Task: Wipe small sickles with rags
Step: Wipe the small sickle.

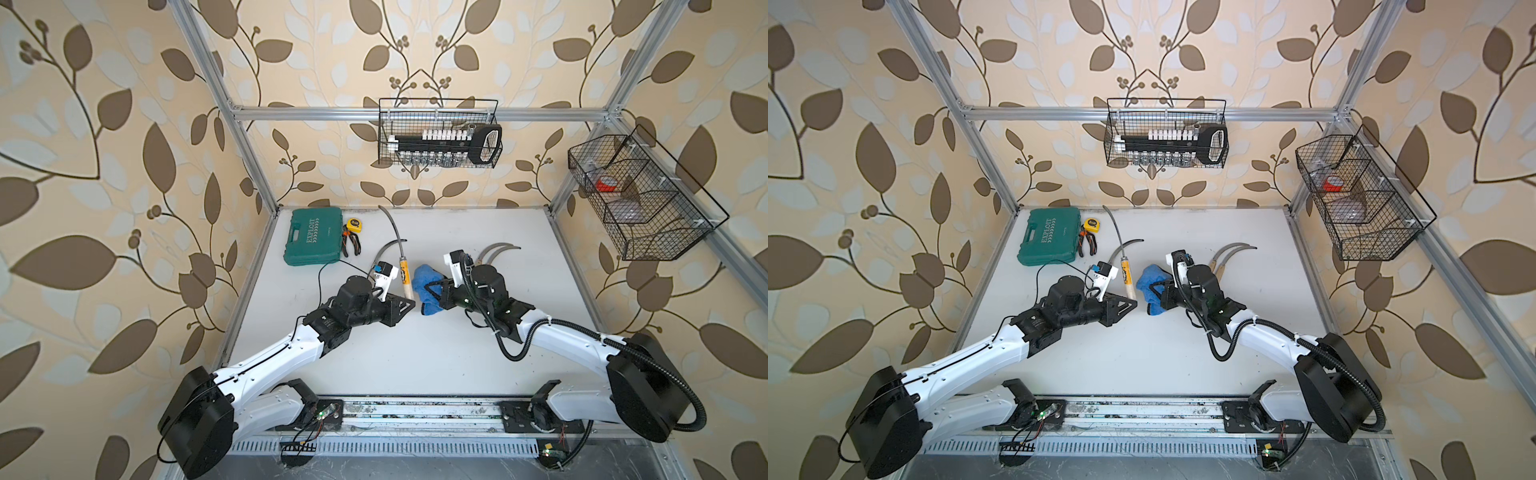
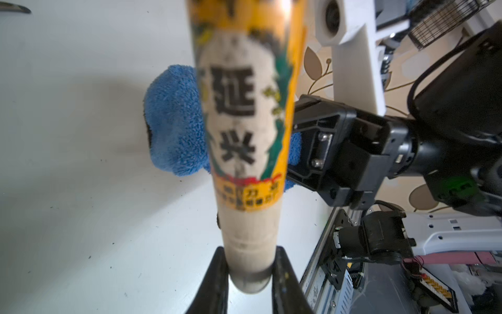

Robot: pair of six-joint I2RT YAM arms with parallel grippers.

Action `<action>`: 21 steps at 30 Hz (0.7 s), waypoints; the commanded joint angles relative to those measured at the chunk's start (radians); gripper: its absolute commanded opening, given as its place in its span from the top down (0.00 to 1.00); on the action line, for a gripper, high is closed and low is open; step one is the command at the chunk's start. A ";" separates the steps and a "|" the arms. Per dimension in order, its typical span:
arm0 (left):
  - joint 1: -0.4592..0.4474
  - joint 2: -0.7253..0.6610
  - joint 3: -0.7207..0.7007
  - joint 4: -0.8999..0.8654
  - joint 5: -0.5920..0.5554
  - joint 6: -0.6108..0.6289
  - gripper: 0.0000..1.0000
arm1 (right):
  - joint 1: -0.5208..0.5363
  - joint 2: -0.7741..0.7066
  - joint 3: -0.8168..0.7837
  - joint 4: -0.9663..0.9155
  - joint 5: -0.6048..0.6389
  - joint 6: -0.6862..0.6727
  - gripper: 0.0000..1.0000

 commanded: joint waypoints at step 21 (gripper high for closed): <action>-0.045 0.137 0.107 -0.008 0.074 0.084 1.00 | -0.008 0.099 0.229 -0.027 -0.110 -0.019 1.00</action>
